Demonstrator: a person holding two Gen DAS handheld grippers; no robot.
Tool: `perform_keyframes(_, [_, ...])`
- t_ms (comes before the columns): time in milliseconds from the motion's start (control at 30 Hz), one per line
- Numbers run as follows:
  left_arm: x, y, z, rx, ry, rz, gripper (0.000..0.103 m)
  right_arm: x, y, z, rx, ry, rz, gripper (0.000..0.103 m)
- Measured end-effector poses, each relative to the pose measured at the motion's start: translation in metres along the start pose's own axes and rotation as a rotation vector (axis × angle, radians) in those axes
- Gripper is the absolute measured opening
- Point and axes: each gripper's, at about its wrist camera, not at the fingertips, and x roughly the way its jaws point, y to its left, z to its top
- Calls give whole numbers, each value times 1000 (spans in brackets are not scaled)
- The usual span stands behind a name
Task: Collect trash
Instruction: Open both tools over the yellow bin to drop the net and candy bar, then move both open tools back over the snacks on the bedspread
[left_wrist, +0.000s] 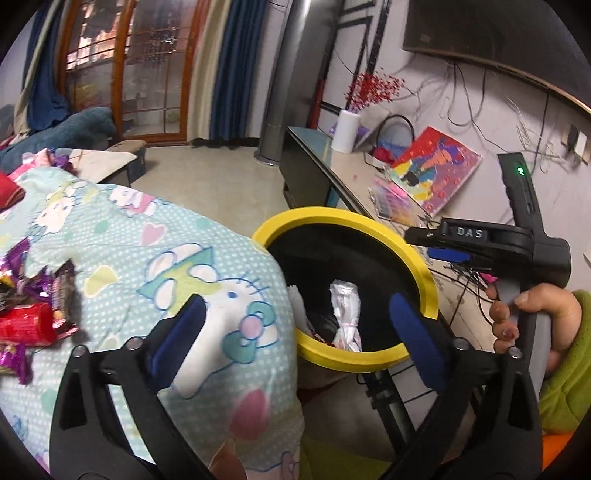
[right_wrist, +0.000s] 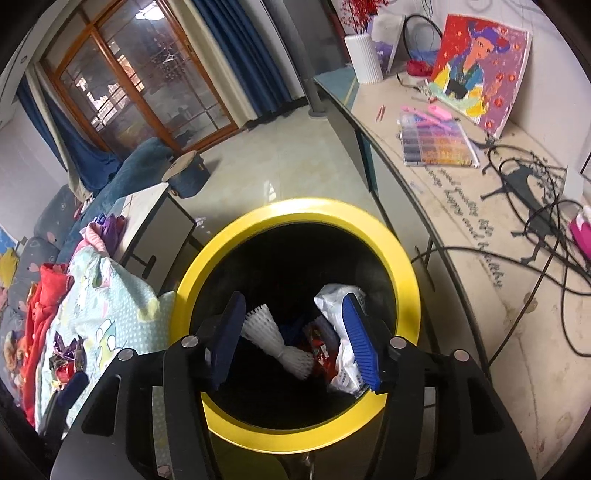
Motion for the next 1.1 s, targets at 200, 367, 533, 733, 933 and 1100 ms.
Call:
perform_keyframes(200, [-12, 12, 0, -34, -23, 36, 92, -13, 13, 1, -43, -55, -10, 66])
perform_keyframes(367, [-23, 14, 0, -32, -51, 56, 92, -26, 28, 1, -89, -97, -7, 66])
perform_keyframes(533, [-32, 16, -1, -35, -74, 76, 92, -46, 51, -3, -164, -169, 17, 72])
perform_keyframes(733, [-45, 23, -1, -39, -106, 103, 92, -63, 77, -10, -242, -233, 31, 78])
perform_keyframes(933, [-56, 33, -2, -62, -135, 137, 92, -66, 99, -22, -297, -230, 63, 80])
perform_keyframes(1100, [-66, 47, -3, -96, -154, 169, 92, -68, 118, -33, -358, -224, 87, 80])
